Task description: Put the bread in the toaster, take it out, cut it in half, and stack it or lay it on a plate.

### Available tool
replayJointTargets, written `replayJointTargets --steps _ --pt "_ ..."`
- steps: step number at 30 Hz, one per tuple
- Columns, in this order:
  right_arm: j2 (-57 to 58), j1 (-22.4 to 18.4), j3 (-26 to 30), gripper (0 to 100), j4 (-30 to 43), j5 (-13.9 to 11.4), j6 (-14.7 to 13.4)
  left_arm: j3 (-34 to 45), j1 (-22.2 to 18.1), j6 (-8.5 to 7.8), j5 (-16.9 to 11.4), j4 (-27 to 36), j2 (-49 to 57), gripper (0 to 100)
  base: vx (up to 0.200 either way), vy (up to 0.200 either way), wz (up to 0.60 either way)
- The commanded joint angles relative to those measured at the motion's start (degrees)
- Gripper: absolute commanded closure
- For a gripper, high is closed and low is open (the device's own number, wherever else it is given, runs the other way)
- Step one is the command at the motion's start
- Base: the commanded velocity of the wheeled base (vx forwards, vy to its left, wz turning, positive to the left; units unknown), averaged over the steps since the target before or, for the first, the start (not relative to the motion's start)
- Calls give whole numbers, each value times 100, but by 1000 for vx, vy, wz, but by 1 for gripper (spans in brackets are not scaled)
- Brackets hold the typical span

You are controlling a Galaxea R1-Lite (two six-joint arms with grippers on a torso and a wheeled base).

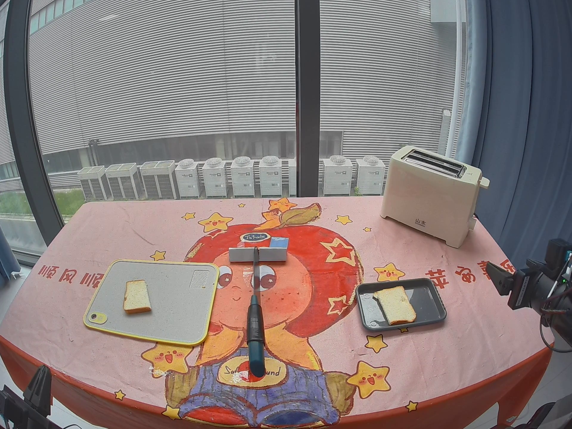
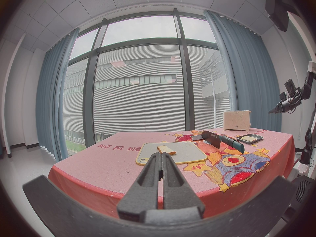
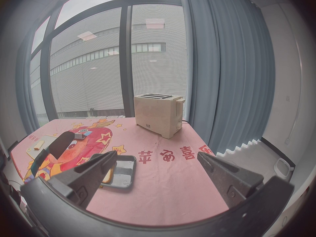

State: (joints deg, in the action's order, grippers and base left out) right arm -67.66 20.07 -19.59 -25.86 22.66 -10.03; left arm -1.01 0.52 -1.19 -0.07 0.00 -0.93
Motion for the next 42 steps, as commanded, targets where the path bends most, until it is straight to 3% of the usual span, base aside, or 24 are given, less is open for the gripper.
replayJointTargets --steps 1,10,15,28,40,42 --pt "490 15 342 0 -7 1 63 92 0 -4 -1 0 93 100 0 0 0" --pt "1369 76 939 0 10 1 124 92 0 -4 -10 0 93 100 0 0 0" --pt "1923 243 1238 0 2 1 309 92 0 5 -10 0 93 100 0 0 0" --pt "2732 138 1370 0 90 107 353 92 0 -4 -54 0 93 100 0 0 0" --pt "3101 -600 1493 0 116 107 511 92 0 5 -54 0 93 100 0 0 0" --pt "3364 -899 1546 0 125 107 511 92 0 5 -54 0 93 100 0 0 0"
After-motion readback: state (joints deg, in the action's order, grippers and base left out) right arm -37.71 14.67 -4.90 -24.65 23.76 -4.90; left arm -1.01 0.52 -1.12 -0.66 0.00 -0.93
